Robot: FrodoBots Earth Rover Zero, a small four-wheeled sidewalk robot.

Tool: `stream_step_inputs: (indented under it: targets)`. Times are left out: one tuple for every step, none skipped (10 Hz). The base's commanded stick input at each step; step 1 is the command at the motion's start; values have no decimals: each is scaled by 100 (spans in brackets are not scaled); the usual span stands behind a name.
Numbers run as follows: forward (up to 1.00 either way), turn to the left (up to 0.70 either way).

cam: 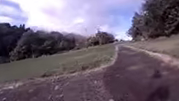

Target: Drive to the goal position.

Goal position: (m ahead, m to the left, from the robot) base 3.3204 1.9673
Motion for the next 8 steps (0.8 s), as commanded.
stream_step_inputs:
  targets:
    - [85, 34]
    - [85, 34]
    - [85, 34]
    - [85, 34]
    - [85, 34]
    - [85, 34]
    - [85, 34]
    - [85, 34]
